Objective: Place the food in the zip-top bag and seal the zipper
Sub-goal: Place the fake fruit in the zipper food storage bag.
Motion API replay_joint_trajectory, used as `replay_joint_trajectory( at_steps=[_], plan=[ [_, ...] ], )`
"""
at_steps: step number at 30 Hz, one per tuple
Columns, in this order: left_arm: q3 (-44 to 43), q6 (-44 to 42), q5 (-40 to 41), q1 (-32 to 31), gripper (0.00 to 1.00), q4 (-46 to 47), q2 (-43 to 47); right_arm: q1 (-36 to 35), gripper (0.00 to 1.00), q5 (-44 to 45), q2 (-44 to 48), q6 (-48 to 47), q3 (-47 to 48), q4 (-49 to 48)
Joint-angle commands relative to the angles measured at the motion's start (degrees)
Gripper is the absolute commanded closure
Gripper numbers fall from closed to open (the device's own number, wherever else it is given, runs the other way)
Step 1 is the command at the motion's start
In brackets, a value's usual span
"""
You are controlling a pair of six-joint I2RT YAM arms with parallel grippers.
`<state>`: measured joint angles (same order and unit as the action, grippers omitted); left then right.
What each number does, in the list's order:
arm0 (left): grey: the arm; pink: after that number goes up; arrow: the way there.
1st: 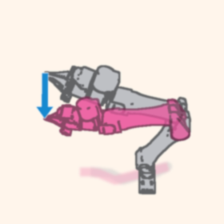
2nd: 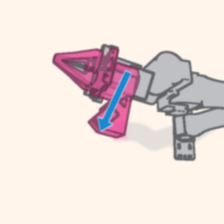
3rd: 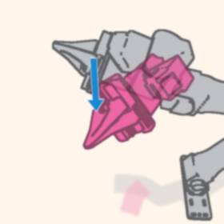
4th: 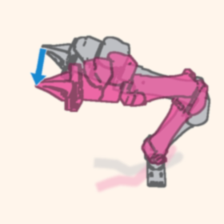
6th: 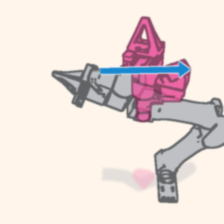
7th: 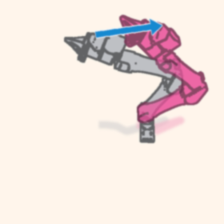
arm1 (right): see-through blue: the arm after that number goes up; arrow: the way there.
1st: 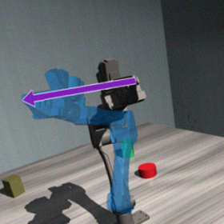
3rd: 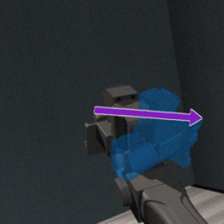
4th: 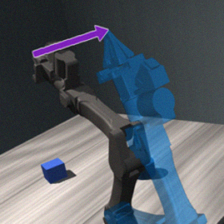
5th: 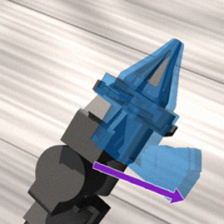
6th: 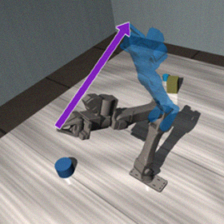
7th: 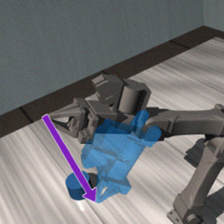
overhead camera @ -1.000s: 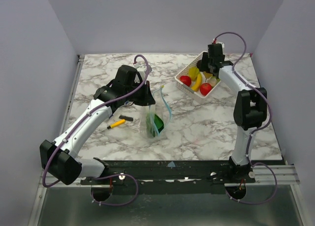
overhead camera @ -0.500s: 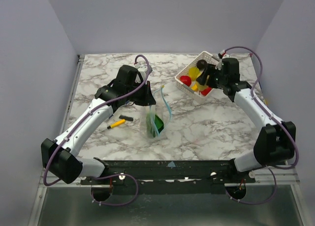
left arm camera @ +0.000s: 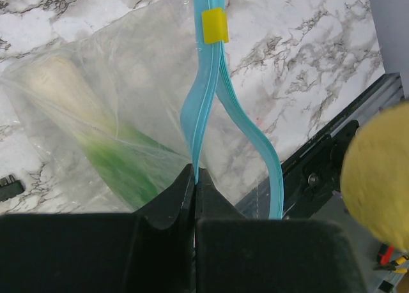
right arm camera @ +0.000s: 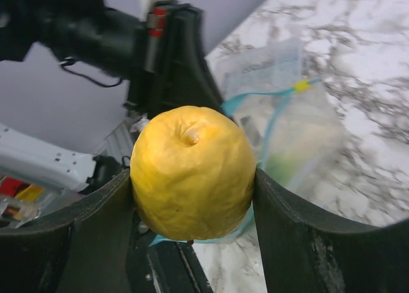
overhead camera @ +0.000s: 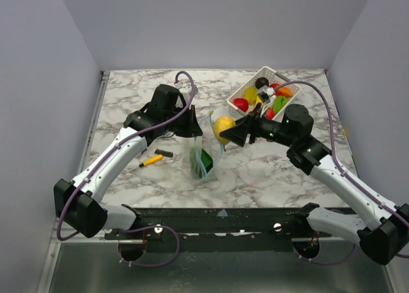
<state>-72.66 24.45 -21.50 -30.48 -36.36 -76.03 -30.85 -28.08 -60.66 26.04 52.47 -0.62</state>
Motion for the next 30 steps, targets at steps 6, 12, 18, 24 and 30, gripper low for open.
replay_joint_trajectory(
  at_steps=[6, 12, 18, 24, 30],
  plan=[
    [0.52, -0.54, -1.08, 0.00, 1.00, 1.50, 0.88, -8.99, 0.66, -1.14, -4.96, 0.50, 0.03, -10.64],
    [0.94, -0.63, -1.01, 0.07, 1.00, 2.23, 1.70, -10.63, 0.64, 5.08, -8.67, -1.44, 0.41, -9.28],
    [1.29, -0.54, -0.81, 0.07, 1.00, 2.99, 2.87, -11.60, 0.64, 18.25, -9.49, -0.07, -0.94, -5.98],
    [1.87, -0.54, -1.01, 0.08, 1.00, 3.67, 4.03, -12.65, 0.64, 29.12, -8.73, 3.76, -3.35, -3.88],
    [1.82, -0.46, -3.23, 0.09, 1.00, 3.99, 3.70, -14.30, 0.63, 31.68, -9.65, 3.79, -1.57, -2.50]
  ],
)
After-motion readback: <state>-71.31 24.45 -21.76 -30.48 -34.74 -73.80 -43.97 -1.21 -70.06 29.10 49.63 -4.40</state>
